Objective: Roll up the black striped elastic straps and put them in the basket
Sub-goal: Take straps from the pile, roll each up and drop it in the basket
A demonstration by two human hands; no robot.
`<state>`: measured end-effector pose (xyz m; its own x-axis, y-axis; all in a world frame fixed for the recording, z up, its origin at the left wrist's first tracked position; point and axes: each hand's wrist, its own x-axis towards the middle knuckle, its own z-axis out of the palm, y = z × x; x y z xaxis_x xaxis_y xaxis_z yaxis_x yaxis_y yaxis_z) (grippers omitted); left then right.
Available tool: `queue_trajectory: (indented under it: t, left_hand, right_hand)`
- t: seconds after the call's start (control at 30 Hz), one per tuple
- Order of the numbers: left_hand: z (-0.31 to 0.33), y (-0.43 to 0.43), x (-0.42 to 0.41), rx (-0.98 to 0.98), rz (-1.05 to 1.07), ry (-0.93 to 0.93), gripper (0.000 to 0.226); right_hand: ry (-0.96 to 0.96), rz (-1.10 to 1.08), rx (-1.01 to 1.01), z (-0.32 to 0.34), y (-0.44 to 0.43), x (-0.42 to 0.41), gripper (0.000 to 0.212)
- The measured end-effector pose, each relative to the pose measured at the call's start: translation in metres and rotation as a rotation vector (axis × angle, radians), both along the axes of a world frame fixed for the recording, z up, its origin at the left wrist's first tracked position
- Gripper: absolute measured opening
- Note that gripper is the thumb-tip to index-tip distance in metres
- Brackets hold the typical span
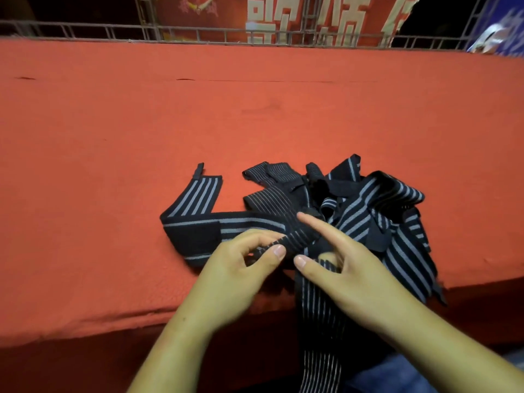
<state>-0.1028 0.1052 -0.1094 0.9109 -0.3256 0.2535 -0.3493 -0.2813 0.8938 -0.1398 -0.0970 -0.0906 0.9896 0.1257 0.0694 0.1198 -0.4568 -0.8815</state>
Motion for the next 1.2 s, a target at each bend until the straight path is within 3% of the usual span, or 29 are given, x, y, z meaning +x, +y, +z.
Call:
queue_trajectory:
  t: [0.1, 0.17, 0.23, 0.37, 0.47, 0.57, 0.63, 0.8, 0.93, 1.07, 1.13, 1.2]
  left_hand:
    - [-0.003, 0.001, 0.002, -0.012, -0.063, 0.05, 0.022]
    - [-0.006, 0.001, 0.003, -0.051, -0.074, 0.133, 0.043]
    - [-0.013, 0.001, 0.004, -0.053, -0.074, 0.181, 0.052]
    - [-0.021, 0.002, 0.008, 0.137, -0.025, 0.159, 0.037]
    - [-0.024, 0.005, 0.01, 0.266, -0.068, 0.143, 0.063]
    - [-0.028, 0.004, 0.009, 0.35, -0.095, 0.113, 0.074]
    - [-0.034, -0.001, 0.007, 0.414, -0.062, 0.061, 0.081]
    - [-0.044, -0.014, 0.009, 0.571, 0.085, -0.084, 0.077]
    - [-0.047, -0.017, 0.007, 0.568, 0.065, -0.201, 0.062]
    - [-0.044, -0.026, 0.0, 0.55, -0.055, -0.31, 0.075]
    - [-0.042, -0.03, -0.001, 0.523, -0.073, -0.309, 0.077]
    - [-0.041, -0.031, 0.0, 0.475, -0.065, -0.28, 0.076]
  right_hand:
    - [-0.07, 0.027, -0.076, 0.003, 0.002, 0.005, 0.02]
    - [-0.091, 0.003, -0.087, 0.001, 0.0, 0.004, 0.014]
    - [-0.097, -0.002, -0.061, 0.002, -0.001, 0.003, 0.015]
    - [-0.027, 0.09, -0.012, 0.004, -0.001, -0.004, 0.016]
    - [-0.011, 0.121, -0.045, 0.003, -0.005, -0.009, 0.022]
    - [0.033, 0.116, 0.027, 0.005, -0.01, -0.012, 0.028]
    - [0.061, 0.107, 0.031, -0.001, -0.013, -0.012, 0.021]
    - [0.118, 0.011, 0.01, -0.014, -0.022, -0.013, 0.023]
    - [0.217, -0.095, 0.065, -0.015, -0.026, -0.016, 0.02]
    - [0.275, -0.149, 0.207, -0.016, -0.027, -0.016, 0.035]
    - [0.226, -0.142, 0.108, -0.016, -0.026, -0.018, 0.057]
    - [0.155, -0.117, 0.023, -0.017, -0.025, -0.021, 0.049]
